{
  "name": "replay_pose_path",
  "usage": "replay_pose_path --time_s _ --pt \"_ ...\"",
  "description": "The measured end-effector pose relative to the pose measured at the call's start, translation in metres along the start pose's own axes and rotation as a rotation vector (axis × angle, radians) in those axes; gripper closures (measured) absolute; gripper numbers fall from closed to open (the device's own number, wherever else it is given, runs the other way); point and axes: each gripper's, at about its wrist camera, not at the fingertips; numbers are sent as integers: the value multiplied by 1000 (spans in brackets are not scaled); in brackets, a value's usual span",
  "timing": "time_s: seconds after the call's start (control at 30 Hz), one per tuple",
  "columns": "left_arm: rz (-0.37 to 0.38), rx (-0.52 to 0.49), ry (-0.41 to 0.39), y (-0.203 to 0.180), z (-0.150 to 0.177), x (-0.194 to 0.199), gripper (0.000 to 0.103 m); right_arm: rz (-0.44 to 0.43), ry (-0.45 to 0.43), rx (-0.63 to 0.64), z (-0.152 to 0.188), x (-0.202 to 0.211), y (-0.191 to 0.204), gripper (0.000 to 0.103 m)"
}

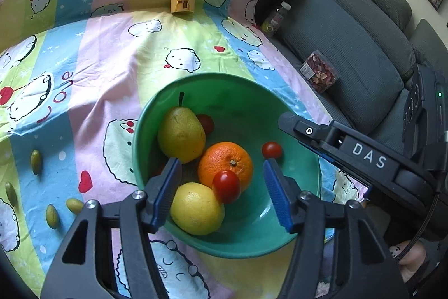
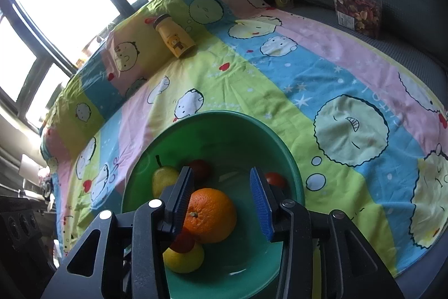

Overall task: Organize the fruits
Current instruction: 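Lower the tomatoes into the basin and open both grippers, then move both open tools from the basin to the small green fruits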

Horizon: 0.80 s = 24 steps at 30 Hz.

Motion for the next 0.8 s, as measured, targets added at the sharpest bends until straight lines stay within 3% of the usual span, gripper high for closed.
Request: replay_pose_path --time_s 0.13,0.27,0.53,0.63,0.8 --pt "-33 30 -56 23 3 28 29 -34 -17 53 3 5 20 49" --pt "-80 123 -85 64 11 51 26 -103 -11 123 8 6 49 46" --pt "-251 294 -63 155 30 81 15 -185 41 253 29 -8 111 43" --pt "-372 336 -61 188 42 82 15 -194 73 298 40 -23 133 41" --pt "-337 473 -49 235 57 70 16 -221 176 347 57 -62 166 41"
Point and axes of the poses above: each gripper's, at about its wrist camera, not at the fingertips, and x roughly against the way its jaws point, y to its left, z to its underside, and after that the axes turned 8 degrees about -z, right-handed
